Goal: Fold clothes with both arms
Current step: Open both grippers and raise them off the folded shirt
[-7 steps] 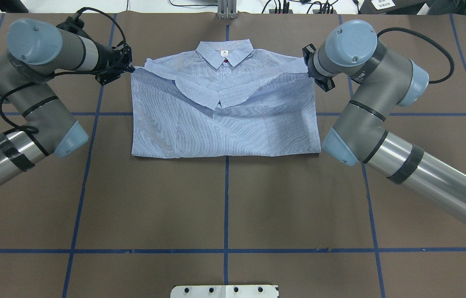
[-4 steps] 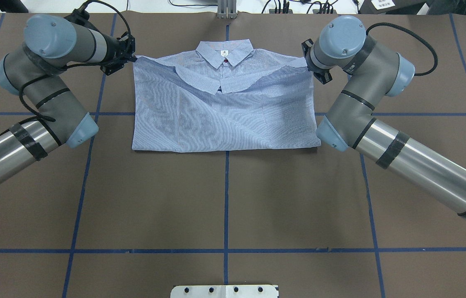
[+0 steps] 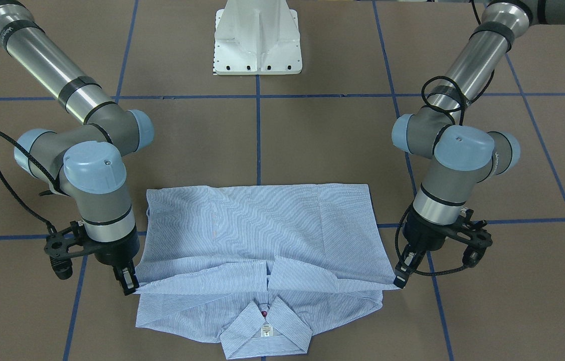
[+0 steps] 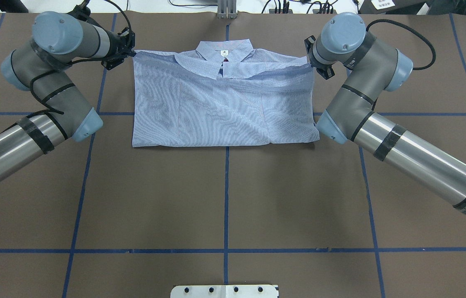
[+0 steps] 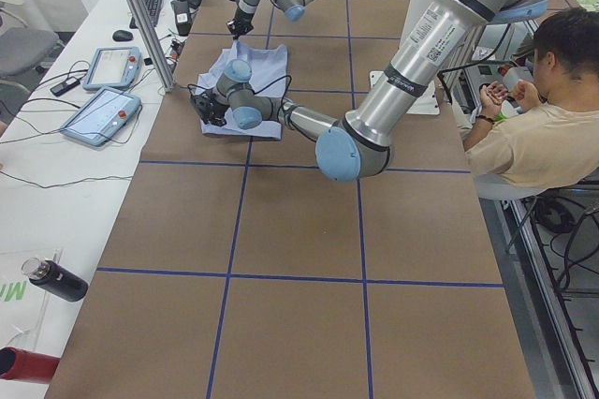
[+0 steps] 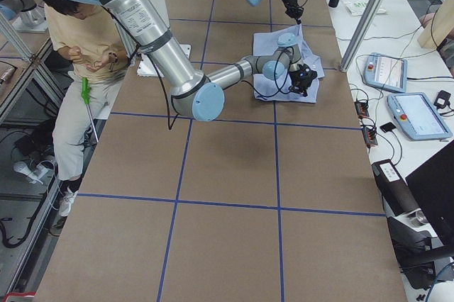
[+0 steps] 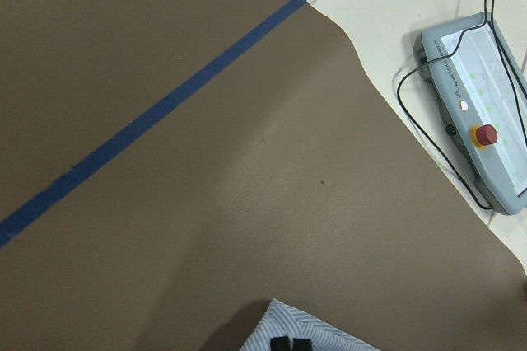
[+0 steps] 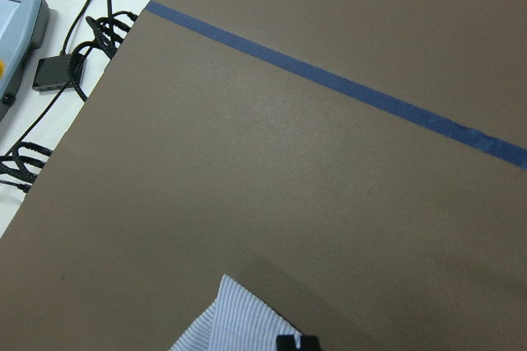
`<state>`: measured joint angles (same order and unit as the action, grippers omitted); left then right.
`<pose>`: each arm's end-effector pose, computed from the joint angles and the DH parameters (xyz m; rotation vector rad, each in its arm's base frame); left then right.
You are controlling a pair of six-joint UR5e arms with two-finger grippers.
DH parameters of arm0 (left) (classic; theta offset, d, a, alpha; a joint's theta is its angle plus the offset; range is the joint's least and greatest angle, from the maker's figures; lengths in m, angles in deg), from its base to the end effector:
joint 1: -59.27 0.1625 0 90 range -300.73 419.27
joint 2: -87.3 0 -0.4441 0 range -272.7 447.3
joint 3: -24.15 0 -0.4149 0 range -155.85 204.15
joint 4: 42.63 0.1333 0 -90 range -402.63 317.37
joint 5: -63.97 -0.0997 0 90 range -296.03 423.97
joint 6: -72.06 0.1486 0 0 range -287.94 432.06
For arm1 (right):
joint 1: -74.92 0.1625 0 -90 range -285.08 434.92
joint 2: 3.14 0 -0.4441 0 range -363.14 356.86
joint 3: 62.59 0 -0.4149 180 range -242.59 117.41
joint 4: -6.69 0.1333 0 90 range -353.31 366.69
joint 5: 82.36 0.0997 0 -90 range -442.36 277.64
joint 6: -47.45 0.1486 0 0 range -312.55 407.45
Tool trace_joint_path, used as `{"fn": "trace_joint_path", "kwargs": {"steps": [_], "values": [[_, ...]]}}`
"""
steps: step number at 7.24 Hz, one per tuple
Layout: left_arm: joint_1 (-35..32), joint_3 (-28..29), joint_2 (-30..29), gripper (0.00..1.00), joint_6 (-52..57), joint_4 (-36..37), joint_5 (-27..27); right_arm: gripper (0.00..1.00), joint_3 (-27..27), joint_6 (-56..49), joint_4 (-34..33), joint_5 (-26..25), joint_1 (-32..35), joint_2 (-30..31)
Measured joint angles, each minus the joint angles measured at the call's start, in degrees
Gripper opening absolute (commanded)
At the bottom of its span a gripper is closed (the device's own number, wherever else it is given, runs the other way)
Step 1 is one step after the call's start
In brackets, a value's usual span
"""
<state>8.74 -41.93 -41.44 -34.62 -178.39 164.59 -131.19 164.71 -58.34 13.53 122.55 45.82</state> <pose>0.4619 -0.7275 0.3877 0.1529 1.1042 -0.9579 -0.4904 -0.7128 0.3932 0.0443 -0.8351 1.1959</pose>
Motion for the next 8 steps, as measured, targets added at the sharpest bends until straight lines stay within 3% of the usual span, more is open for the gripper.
{"fn": "trace_joint_path", "kwargs": {"steps": [1, 2, 3, 5, 7, 8], "values": [[0.00, 2.07, -0.98, 0.20, 0.04, -1.12, -0.30, 0.00, 0.48, -0.04, 0.05, -0.01, 0.00, -0.25], [0.00, 4.12, -1.60, 0.22, 0.08, -2.63, -0.59, 0.37, 1.01, -0.10, 0.29, -0.11, 0.00, -0.49], [0.00, 5.49, -1.91, 0.30, 0.12, -3.59, -0.71, 0.61, 1.73, -0.15, 0.78, -0.29, -0.01, -0.81], [0.00, 6.30, -2.19, 0.35, 0.29, -4.25, -0.77, 0.76, 2.43, -0.16, 1.24, -0.47, -0.07, -1.49], [-0.25, 5.77, -2.44, 0.36, 0.46, -5.20, -0.72, 0.78, 0.66, 0.27, 1.37, -0.14, 0.11, -1.32], [-0.71, 4.88, -2.38, 0.35, 0.61, -5.41, -0.54, 0.80, -3.84, 0.50, 1.41, 0.25, -0.56, 1.15]]}}
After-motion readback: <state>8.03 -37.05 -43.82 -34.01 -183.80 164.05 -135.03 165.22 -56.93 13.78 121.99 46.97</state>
